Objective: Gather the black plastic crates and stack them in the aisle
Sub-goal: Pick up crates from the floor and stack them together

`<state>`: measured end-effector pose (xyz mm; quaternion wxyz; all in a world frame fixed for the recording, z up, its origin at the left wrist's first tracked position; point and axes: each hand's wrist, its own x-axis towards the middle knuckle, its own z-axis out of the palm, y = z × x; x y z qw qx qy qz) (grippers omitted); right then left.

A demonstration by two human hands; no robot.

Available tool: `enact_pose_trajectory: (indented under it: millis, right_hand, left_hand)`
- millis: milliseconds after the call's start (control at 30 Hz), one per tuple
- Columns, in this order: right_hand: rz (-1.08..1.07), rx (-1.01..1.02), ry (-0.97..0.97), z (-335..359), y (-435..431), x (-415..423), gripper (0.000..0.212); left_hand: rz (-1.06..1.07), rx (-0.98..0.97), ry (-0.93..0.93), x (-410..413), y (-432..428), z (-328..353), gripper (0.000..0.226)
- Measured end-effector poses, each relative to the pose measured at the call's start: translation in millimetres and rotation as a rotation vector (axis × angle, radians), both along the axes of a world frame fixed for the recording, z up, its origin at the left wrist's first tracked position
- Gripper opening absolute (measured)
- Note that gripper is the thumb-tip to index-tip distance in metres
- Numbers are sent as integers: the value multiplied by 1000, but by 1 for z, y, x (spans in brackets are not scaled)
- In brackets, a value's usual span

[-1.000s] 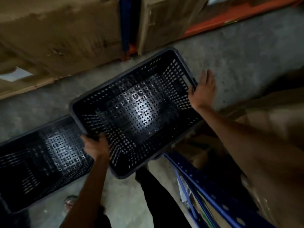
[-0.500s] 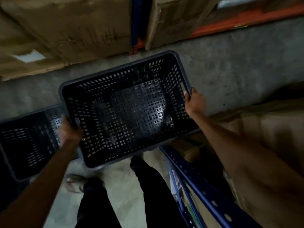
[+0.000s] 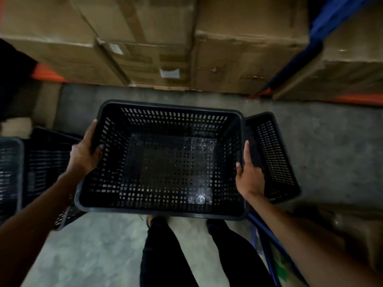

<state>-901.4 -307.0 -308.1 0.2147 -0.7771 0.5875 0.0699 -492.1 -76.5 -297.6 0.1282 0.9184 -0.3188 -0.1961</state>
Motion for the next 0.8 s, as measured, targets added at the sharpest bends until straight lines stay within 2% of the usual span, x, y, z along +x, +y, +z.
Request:
enact_pose_trajectory:
  millis: [200,300,433,567,800]
  right_hand:
    - [66,63,41,-39,37,82,73]
    - [74,57,81,-59,51,104,74]
    - [93,-33,89,-79,65,127,76]
    - [72,-59,59,-87,67,144,76]
    - [8,-81,60,-80,73,148,73]
  left_hand:
    - [94,55,70,78,60,-42,81]
    - [32,83,50,103,74,-69,81]
    - [11,112,59,128,87,-103,80]
    - [-10,46,84,145,93,-124,81]
    - [-67,45,51,153,87,-123,84]
